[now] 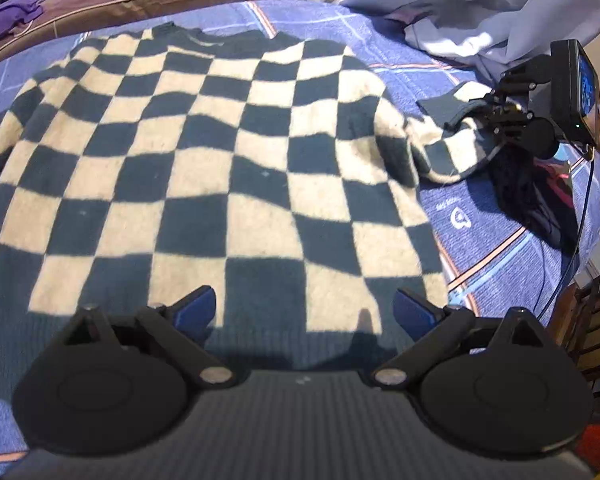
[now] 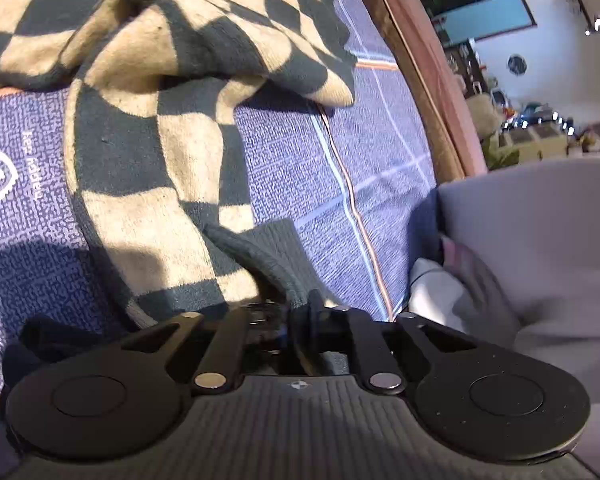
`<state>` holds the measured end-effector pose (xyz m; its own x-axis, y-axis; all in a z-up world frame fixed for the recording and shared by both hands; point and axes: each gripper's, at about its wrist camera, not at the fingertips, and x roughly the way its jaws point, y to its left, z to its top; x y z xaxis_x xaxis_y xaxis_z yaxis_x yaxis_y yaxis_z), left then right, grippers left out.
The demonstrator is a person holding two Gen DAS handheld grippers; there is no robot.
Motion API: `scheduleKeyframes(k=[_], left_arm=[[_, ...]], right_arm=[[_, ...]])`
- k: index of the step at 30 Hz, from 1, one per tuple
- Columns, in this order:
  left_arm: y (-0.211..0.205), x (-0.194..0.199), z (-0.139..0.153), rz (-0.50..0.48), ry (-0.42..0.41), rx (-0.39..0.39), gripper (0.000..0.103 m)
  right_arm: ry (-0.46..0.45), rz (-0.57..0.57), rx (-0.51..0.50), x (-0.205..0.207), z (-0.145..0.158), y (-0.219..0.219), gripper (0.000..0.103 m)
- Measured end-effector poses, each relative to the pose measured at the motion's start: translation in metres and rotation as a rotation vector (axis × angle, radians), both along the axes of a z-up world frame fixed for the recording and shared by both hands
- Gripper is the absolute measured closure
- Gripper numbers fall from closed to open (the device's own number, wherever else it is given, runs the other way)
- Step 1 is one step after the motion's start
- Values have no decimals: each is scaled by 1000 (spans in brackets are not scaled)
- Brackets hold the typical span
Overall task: Fold small clothes
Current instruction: 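Release the hem with both grippers, leaving the sweater laid flat, then grasp the ribbed sleeve cuff with the right gripper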
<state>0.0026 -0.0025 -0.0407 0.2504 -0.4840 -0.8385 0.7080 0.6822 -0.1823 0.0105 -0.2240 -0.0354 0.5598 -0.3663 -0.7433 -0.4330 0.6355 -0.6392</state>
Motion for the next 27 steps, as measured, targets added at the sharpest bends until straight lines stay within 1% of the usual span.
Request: scheduleKeyframes(k=[1,2,4,6,7,9,10,12,13,15,16,19,21,22,23,24,25,26,27], left_arm=[[-5,3,2,-4,-6,-18,6],[-12,7,4,-6,-11,-37,6],[-26,17,6,-4,-16,-61,7],[-45,31,9,-6,-35,-63,12],[-54,38,12,-2,-55,-62,14],[-75,52,18,16,-108,-59,15],[-85,58,20,24,-136,-59,15],[-108,70,20,24,-182,-46,15],[-120,76,18,27,-189,-32,15],[-146,85,9,25,-189,-18,15],[-160,88,3,19,-191,-9,16],[-202,91,-21,-5,-186,50,16],[-225,87,-35,-37,-175,81,16],[-236,84,-43,-59,-165,121,16],[-247,82,-56,-77,-148,186,15],[-251,80,-66,-70,-152,215,12],[-252,77,-69,-50,-186,209,1],[-253,76,-72,-46,-205,215,0],[-252,78,-73,-47,-195,206,0]], right_arm=[[-36,-56,91,0,14,-8,97],[-75,-97,151,-1,27,-14,97],[-221,-198,261,-11,62,-34,97],[-357,-315,366,-24,98,-61,97],[-425,-384,427,-33,116,-78,98],[-535,-509,530,-53,143,-112,98],[-593,-570,565,-66,154,-129,98],[-684,-657,584,-91,168,-155,98],[-713,-701,600,-103,172,-167,98],[-732,-776,647,-121,168,-185,98],[-724,-799,661,-127,162,-189,98],[-722,-845,682,-138,137,-194,98],[-726,-923,727,-145,115,-198,98],[-745,-961,766,-151,107,-199,98],[-758,-997,823,-157,100,-200,97],[-761,-1028,879,-164,91,-200,97],[-762,-1054,922,-169,84,-200,97],[-758,-1070,931,-171,78,-198,97],[-753,-1061,918,-172,75,-193,97]])
